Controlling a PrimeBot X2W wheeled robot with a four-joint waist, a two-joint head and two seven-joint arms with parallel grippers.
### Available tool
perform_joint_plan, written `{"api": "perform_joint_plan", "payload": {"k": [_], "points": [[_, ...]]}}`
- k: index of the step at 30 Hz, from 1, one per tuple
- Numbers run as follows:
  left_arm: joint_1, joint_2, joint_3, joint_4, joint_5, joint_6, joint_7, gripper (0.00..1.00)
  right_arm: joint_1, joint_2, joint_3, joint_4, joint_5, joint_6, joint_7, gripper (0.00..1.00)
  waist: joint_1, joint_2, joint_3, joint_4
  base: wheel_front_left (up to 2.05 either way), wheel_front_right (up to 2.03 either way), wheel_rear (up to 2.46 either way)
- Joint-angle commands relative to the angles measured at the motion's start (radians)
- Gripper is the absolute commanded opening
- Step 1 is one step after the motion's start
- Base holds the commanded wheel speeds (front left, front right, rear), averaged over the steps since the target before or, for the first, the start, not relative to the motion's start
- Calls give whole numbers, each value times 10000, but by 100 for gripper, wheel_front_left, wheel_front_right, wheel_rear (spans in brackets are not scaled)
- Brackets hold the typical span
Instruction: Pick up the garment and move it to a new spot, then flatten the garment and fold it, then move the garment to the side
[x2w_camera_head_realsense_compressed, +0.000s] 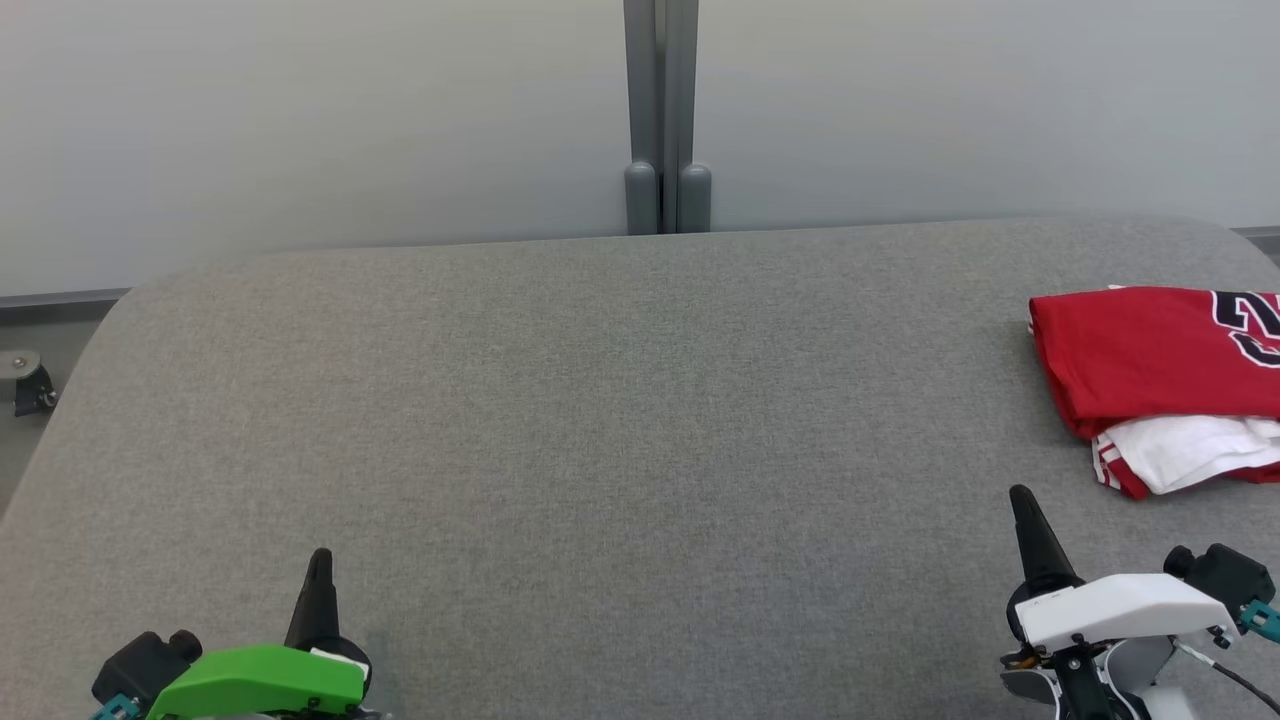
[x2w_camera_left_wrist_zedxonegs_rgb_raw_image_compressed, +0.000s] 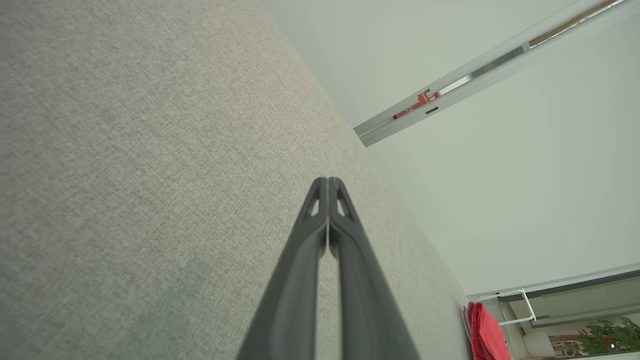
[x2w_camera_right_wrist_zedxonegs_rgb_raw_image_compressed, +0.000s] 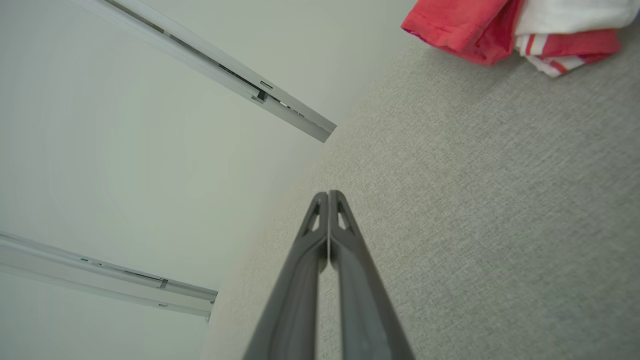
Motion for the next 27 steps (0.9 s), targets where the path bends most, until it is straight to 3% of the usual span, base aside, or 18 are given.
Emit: {"api": "perform_joint_plan", "payload": {"k": [1, 27], "points": [[-338, 19, 86, -129, -253, -103, 63, 0, -272, -44, -54, -150, 307, -5, 89, 0, 0, -1, 9, -5, 0, 0, 0], [-639, 20, 611, -342, -2563, -436, 742, 0, -492, -55, -369, -309, 2828, -7, 781, 0, 0, -1, 181, -92, 0, 0, 0]]}}
